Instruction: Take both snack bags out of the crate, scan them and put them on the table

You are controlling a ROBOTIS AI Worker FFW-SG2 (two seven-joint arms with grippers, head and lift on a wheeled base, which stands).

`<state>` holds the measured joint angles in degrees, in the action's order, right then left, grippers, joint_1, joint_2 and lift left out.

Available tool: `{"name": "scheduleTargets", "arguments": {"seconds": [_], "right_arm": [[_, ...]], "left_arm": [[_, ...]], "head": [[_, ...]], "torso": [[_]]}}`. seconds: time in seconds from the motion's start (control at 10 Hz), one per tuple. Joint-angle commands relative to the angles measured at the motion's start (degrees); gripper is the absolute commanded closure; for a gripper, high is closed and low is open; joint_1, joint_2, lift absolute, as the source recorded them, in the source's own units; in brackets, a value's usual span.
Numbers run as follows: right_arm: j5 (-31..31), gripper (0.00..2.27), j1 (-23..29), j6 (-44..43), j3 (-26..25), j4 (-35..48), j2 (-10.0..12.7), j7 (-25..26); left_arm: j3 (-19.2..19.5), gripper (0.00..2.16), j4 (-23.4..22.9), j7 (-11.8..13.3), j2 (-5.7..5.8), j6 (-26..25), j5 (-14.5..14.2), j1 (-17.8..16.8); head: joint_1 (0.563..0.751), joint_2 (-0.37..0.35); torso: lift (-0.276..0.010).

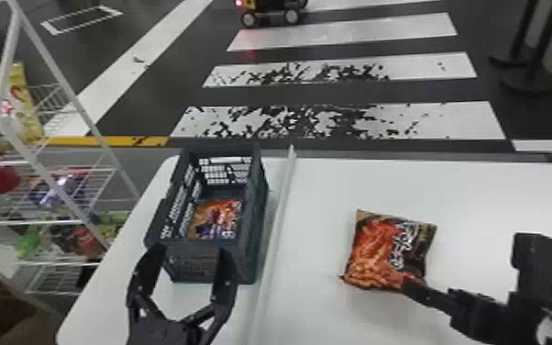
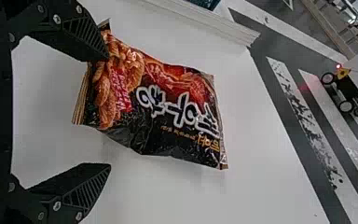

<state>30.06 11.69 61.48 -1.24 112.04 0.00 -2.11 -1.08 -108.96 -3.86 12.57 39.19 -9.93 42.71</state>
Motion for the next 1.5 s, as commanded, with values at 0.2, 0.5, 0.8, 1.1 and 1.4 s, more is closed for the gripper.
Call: {"name": "scheduleTargets", "arguments": {"seconds": [0.2, 0.5, 0.8, 1.1, 1.4], "right_arm": [[0.4, 0.36, -1.2, 0.0, 0.4, -1.8, 0.1, 0.0], [-0.4, 1.6, -2.2, 1.6, 0.4, -2.9, 0.1, 0.4], [-1.1, 2.25, -2.4, 3.3, -0.3, -2.8, 0.1, 3.2], [-0.7, 2.25, -1.5, 3.3, -0.8, 0.9, 0.1, 5.0], [-11.2, 2.25, -0.9, 3.2, 2.4, 6.5, 0.1, 9.7]], "left_arm": [[0.1, 0.08, 0.2, 0.0, -0.09, -0.7, 0.0, 0.0], [0.2, 0.08, 0.5, -0.1, -0.18, -0.7, -0.1, 0.0], [0.2, 0.08, 0.5, -0.1, -0.26, -0.7, -0.1, -0.1], [0.0, 0.08, 0.5, -0.1, -0.35, -1.0, -0.1, -0.1], [-0.1, 0.08, 0.5, -0.2, -0.26, -1.0, -0.1, -0.1]], "head": [[0.695, 0.251], [0.695, 0.256], [0.695, 0.248], [0.695, 0.232], [0.695, 0.197]], "torso": [[-0.094], [-0.094], [-0.094], [-0.094], [-0.094]]}}
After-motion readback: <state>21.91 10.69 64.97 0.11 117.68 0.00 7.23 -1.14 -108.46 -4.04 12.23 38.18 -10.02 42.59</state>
